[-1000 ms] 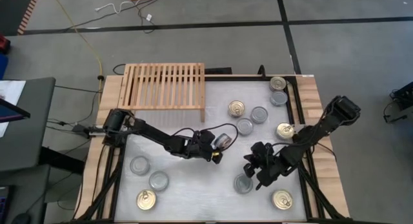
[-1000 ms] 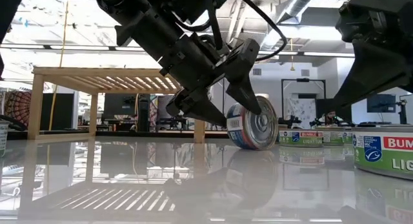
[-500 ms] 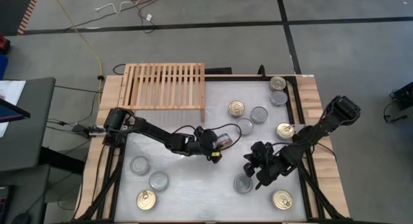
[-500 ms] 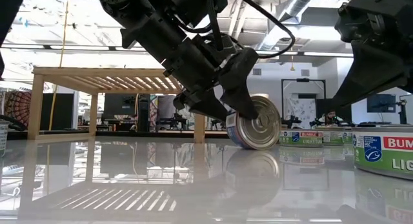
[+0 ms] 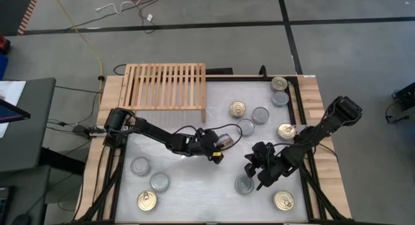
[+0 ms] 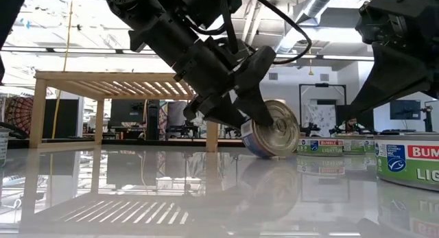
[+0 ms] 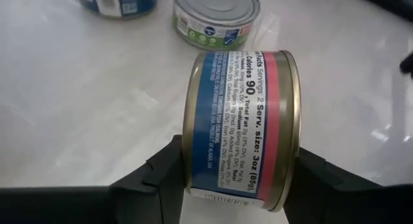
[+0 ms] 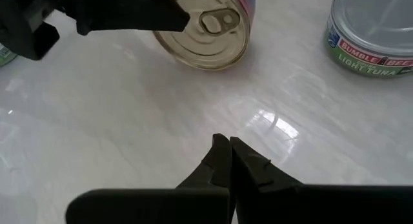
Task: Stack canned seafood by type on shelf
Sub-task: Put the blue tuna can on the shelf
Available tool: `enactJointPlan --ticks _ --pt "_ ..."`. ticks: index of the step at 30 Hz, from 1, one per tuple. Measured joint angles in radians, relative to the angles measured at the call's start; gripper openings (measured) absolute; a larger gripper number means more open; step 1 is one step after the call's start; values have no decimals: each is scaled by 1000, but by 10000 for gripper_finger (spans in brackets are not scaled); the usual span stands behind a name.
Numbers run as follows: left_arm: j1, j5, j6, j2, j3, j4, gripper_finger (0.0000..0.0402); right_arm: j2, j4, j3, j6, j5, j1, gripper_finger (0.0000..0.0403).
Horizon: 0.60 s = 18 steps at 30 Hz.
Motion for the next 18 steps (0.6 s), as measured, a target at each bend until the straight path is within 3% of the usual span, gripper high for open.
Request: enactJointPlan --ticks 4,11,18 --pt "30 99 -130 0 5 37 186 0 0 0 0 0 0 22" --pt "89 313 -153 -18 107 39 186 0 0 0 -1 0 3 22" --pt "180 405 -128 -177 169 3 186 1 -3 0 -19 0 2 22"
